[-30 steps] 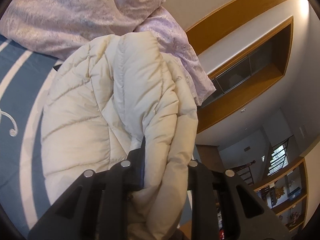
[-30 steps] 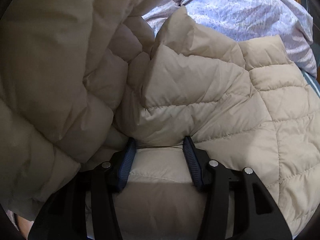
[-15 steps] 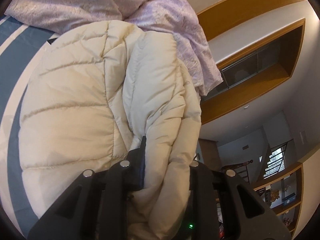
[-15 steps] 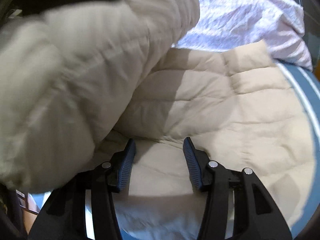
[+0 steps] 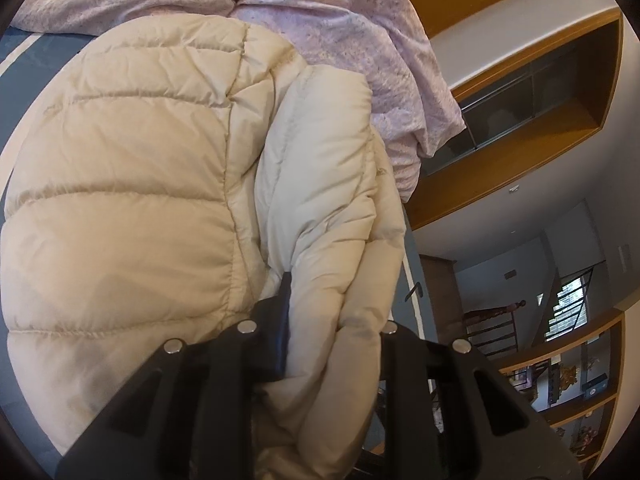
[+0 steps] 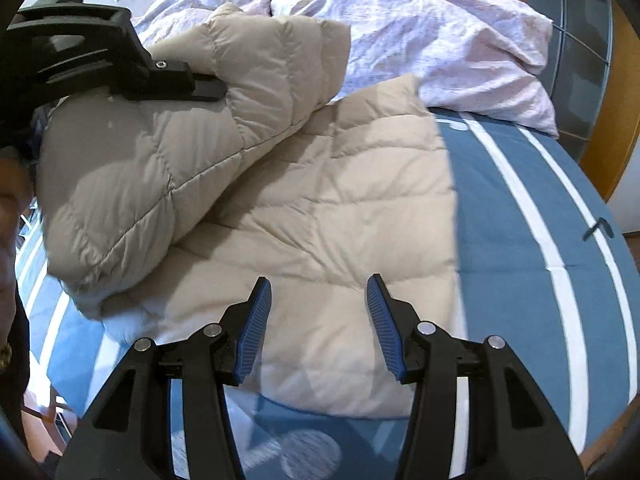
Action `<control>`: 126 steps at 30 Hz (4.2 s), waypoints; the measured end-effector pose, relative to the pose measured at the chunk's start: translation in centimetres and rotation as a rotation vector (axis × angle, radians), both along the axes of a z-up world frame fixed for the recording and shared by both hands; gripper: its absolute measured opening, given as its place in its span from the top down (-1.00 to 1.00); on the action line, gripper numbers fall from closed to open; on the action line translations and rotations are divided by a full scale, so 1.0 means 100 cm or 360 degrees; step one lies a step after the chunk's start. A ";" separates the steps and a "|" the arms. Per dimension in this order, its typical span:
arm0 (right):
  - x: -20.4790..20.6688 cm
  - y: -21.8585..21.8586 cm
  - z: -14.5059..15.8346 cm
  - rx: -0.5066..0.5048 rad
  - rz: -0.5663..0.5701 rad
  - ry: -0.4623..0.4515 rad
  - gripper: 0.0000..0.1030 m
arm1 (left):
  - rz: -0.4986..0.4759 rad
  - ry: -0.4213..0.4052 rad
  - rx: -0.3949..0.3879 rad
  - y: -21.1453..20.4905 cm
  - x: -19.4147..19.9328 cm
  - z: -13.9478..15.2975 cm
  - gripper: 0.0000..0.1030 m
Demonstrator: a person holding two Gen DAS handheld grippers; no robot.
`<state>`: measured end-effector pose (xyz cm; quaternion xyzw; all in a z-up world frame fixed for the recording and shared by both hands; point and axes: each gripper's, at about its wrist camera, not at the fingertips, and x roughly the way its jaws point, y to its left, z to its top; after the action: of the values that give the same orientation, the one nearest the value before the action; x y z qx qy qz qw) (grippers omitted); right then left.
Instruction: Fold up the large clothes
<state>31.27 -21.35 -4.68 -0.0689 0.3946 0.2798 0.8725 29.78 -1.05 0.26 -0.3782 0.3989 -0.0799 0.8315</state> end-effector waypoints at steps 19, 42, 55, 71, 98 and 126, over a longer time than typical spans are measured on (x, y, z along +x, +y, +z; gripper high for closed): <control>-0.002 -0.016 -0.019 0.0041 -0.0038 0.0060 -0.01 | -0.0110 0.0028 0.0119 -0.048 0.011 0.003 0.48; -0.002 -0.019 -0.020 0.0054 -0.0057 0.0079 -0.02 | 0.0094 0.0022 0.0521 0.010 -0.037 0.029 -0.30; 0.001 -0.018 -0.020 0.0053 -0.0053 0.0069 -0.04 | -0.0013 0.0054 0.0837 -0.032 -0.040 -0.009 -0.49; 0.039 -0.066 -0.003 -0.0026 -0.0318 0.0026 -0.08 | -0.0031 0.0042 0.0982 -0.059 -0.025 -0.037 -0.63; 0.108 0.037 0.071 0.0161 -0.0073 0.0003 0.52 | -0.0094 -0.0018 0.0986 -0.054 -0.020 -0.045 -0.68; 0.147 0.023 -0.002 0.0039 -0.0198 0.0049 0.67 | -0.0197 -0.0161 0.0915 -0.048 -0.032 -0.044 -0.70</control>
<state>45.93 -19.05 -4.89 -0.0294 0.4080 0.2309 0.8828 26.57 -5.88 -4.16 -0.0976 0.3855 -0.0328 0.9169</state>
